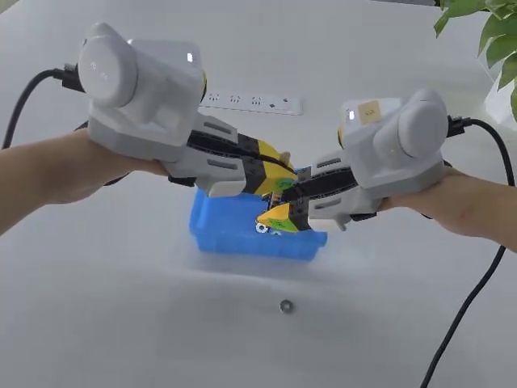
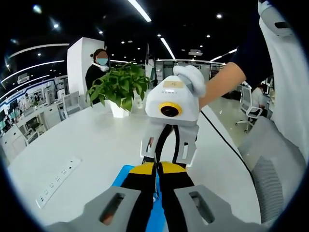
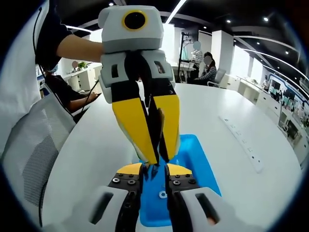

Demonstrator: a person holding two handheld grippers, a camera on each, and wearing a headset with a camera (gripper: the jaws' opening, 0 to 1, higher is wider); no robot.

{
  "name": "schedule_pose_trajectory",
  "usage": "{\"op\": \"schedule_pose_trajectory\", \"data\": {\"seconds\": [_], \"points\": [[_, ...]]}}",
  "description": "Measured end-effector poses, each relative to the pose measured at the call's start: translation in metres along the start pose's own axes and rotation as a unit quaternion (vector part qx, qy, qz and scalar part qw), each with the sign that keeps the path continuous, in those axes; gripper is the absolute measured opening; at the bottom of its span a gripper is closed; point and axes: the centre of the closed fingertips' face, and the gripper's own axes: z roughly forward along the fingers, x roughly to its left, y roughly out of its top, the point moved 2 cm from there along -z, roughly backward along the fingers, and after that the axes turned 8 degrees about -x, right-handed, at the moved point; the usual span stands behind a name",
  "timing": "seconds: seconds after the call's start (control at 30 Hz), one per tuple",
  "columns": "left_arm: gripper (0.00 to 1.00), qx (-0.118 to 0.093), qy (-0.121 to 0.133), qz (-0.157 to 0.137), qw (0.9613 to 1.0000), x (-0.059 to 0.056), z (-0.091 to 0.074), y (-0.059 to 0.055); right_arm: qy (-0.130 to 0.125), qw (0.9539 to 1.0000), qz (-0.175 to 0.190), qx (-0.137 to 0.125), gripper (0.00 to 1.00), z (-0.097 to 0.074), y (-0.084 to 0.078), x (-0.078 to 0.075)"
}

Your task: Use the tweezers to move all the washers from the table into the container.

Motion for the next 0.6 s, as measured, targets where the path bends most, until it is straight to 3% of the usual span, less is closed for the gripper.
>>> {"op": "schedule_pose_trajectory", "data": {"seconds": [0.3,0.47,0.6], "points": [[0.06,-0.005,0.005,0.009,0.9999,0.0,-0.005,0.01,-0.007,1.0,0.004,-0.001,0.34,-0.009,0.001,0.004],[0.06,-0.004,0.0,0.015,0.9999,-0.006,-0.007,0.014,-0.013,0.9996,0.013,-0.023,0.45,-0.017,0.006,0.007],[0.06,-0.007,0.002,0.016,0.9998,-0.009,-0.009,0.018,-0.021,0.9993,0.018,-0.024,0.51,-0.025,0.004,0.01]]}}
